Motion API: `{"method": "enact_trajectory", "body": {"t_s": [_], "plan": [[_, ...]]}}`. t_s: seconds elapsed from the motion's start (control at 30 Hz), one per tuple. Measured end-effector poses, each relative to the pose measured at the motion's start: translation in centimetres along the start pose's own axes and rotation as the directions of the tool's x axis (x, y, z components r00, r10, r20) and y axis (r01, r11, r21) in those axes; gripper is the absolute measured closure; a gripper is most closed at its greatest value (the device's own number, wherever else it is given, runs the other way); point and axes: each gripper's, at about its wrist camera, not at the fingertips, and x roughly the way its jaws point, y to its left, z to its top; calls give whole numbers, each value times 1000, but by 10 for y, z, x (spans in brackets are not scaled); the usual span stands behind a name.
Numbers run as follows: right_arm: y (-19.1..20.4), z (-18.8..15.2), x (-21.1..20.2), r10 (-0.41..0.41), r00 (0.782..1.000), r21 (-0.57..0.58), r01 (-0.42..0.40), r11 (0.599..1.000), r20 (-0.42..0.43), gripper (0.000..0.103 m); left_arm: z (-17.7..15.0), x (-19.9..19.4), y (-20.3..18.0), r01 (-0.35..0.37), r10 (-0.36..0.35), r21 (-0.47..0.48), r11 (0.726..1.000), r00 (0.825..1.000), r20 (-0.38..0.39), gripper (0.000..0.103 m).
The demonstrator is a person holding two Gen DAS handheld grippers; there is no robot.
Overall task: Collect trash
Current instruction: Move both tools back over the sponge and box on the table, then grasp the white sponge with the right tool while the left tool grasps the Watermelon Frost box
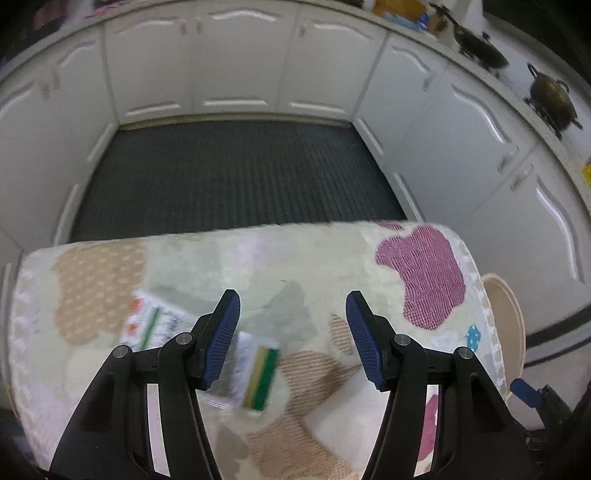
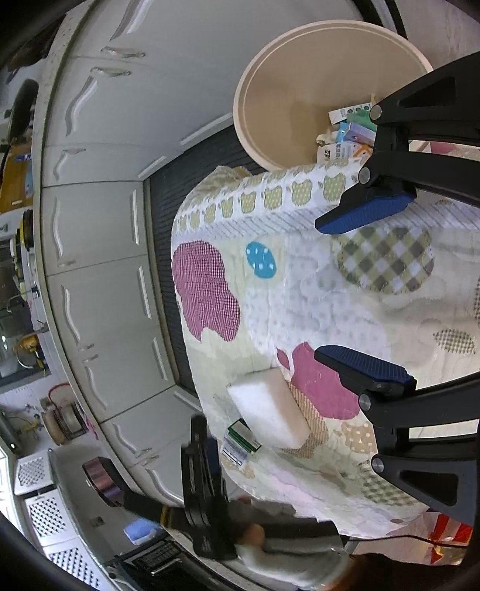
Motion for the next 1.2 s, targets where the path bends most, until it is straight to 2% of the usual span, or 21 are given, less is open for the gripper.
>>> {"method": "enact_trajectory", "body": {"t_s": [0.17,0.33,0.47,0.67,0.77,0.9,0.97,1.07,1.2], "plan": [[7,1,2,5,1000,-9,-5,1000,-1,42,-8,19,-3,27,-24,43,999,997,-73,45],[17,5,7,33,999,-12,-33,999,-8,42,-32,-5,16,82,-75,51,995,990,-121,45],[36,8,15,85,996,-14,-86,996,-18,40,-51,-31,36,63,-56,55,997,992,-116,45],[74,12,46,159,984,-36,-162,986,-81,40,-74,-73,66,88,-86,21,996,994,-60,45],[78,19,61,209,973,18,-208,978,-98,40,-78,-89,79,88,-88,-2,996,996,-27,45],[84,30,88,284,947,106,-270,957,-147,40,-78,-97,89,67,-67,-10,998,998,6,45],[91,37,100,275,948,109,-260,959,-158,39,-77,-97,93,61,-61,-10,998,998,11,45],[104,54,113,231,962,59,-225,973,-148,37,-77,-94,98,64,-64,-14,998,998,6,45],[115,67,127,189,967,38,-186,982,-173,29,-76,-91,106,57,-57,-25,998,998,14,45]]}}
